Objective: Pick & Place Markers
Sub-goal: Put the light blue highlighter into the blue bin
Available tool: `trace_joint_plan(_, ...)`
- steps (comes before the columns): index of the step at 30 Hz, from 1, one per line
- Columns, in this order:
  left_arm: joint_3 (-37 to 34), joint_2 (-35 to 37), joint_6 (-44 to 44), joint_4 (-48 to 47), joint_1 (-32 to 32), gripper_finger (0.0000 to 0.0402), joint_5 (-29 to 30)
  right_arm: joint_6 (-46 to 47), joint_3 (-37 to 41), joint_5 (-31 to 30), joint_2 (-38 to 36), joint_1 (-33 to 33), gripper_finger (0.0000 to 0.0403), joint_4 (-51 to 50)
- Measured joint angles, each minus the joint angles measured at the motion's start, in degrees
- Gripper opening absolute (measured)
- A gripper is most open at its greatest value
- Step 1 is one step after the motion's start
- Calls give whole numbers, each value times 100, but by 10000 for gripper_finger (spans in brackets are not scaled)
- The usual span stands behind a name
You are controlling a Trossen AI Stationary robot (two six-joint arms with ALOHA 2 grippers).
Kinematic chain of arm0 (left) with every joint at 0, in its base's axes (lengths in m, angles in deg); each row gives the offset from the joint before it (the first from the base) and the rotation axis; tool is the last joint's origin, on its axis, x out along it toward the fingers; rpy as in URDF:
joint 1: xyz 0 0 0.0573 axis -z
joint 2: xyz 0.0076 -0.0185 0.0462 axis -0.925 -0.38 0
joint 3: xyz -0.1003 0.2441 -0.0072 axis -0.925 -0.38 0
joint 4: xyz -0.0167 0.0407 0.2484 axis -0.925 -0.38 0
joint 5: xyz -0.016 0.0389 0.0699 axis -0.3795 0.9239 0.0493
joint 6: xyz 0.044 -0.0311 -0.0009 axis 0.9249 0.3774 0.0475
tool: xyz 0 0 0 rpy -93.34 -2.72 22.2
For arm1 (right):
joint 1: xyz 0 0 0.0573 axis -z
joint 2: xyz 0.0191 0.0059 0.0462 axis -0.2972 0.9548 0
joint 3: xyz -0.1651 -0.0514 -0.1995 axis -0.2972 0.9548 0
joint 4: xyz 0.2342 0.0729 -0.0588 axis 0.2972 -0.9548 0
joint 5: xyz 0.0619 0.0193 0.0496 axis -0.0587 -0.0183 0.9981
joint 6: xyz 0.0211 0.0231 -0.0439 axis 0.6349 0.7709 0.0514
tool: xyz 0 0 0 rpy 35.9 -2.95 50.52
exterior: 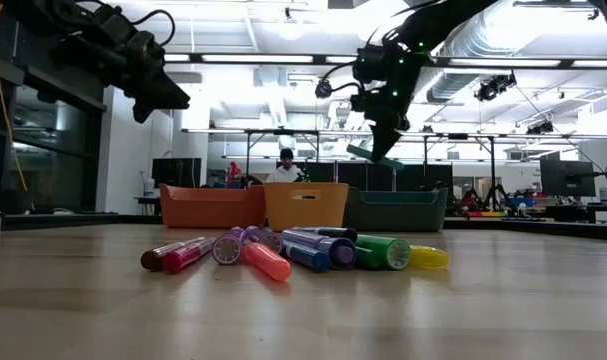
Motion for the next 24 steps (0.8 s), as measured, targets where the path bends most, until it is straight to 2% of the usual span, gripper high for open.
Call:
trace_joint_plan(7,-2,-4,-1091,405,0,88,362,-1460,-405,-301,315,2,53,-359)
trace_joint_plan(13,-2,-4,-1771,706,-1,88,1071,-2388,-405,-487,427,81,53,-447)
trace_joint_plan(19,-2,-4,-2022,731,0,88,1535,-2363,-405,-217,539,315,53,-440)
trace_joint_plan(24,-2,-4,-2116,937,-1,88,1591,-2600,-252,-112,614,441,53,-554)
